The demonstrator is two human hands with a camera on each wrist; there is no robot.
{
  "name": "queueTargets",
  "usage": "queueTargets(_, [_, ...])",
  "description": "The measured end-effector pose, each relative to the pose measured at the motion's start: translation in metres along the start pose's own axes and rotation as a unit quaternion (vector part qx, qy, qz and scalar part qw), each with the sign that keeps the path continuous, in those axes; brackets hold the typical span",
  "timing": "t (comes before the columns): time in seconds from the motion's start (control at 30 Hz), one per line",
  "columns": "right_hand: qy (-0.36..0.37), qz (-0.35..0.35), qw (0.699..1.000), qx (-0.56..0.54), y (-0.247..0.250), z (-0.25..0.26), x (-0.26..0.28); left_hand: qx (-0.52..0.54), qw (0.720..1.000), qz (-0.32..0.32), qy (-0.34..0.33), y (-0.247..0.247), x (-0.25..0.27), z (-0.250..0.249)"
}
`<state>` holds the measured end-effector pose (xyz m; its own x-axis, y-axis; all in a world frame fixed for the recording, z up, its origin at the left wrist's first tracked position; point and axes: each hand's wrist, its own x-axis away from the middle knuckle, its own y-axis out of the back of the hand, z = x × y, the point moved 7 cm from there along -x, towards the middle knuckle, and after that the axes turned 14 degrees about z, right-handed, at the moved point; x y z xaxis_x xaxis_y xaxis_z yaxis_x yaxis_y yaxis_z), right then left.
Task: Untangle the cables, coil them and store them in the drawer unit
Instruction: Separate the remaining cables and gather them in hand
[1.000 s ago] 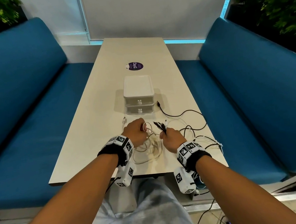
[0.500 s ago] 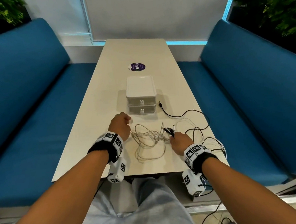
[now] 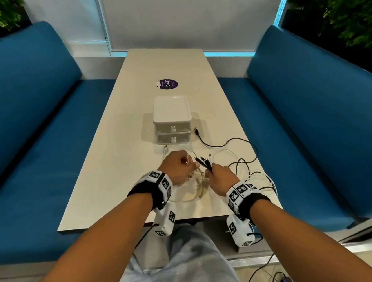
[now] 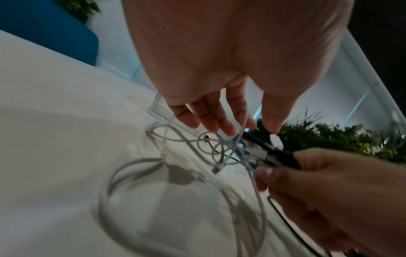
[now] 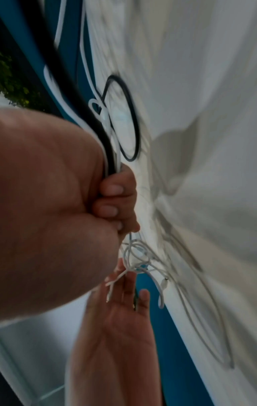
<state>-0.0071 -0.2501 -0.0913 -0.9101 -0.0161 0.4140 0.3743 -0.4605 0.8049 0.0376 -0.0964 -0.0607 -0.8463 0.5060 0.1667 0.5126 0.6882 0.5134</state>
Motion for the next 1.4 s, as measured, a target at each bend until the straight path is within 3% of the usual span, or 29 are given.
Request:
queueTargets(0.17, [-0.028,0.016,0.999,0.009,-0.003,-0.007,-0.003,0.112,0.988,-0.102,-0.020,0.036,0.011,-0.003])
queueTargets(0.33, [-0.043,0.023,0.998,0.032,-0.008,-0.003,-0.009,0.038,0.987,-0.144,0.061,0.057,0.017,0.024])
queueTargets(0.5, [-0.055,0.019,0.998,0.036,-0.009,-0.008,-0.007,-0.086,0.962,-0.213,0.145,0.070,0.034,0.027])
queueTargets(0.57, [-0.045,0.015,0.999,0.020,-0.008,-0.007,-0.006,-0.170,0.957,-0.213,0.099,0.070,0.037,0.016])
queueTargets(0.63, [-0.026,0.007,1.000,0.001,-0.004,-0.002,-0.004,-0.183,0.972,-0.142,0.049,0.054,0.029,0.009])
queueTargets(0.73, [-0.007,-0.018,0.999,-0.036,0.005,0.001,-0.002,-0.048,0.997,-0.060,0.019,0.024,0.019,0.005])
queueTargets(0.8, [-0.004,-0.028,0.998,-0.058,0.011,0.001,0.001,0.038,0.995,-0.088,-0.025,0.017,0.019,0.001])
queueTargets(0.83, [-0.006,-0.028,0.997,-0.066,0.013,-0.001,0.002,0.019,0.991,-0.124,-0.038,0.019,0.022,-0.001])
queueTargets(0.9, [-0.011,-0.028,0.996,-0.081,0.017,-0.004,0.005,-0.132,0.963,-0.224,-0.066,0.031,0.033,-0.013])
queueTargets(0.97, [-0.013,-0.030,0.996,-0.089,0.018,-0.006,0.005,-0.267,0.924,-0.256,-0.101,0.032,0.040,-0.026])
queueTargets(1.13, [0.000,-0.036,0.996,-0.087,0.015,0.002,0.004,-0.429,0.893,-0.109,-0.078,0.004,0.024,-0.021])
queueTargets(1.27, [0.003,-0.027,0.996,-0.084,0.013,0.002,0.004,-0.386,0.918,-0.093,-0.029,0.006,0.018,-0.012])
queueTargets(1.4, [0.014,-0.022,0.995,-0.091,0.014,0.002,0.008,-0.351,0.935,-0.039,-0.037,0.000,0.013,-0.011])
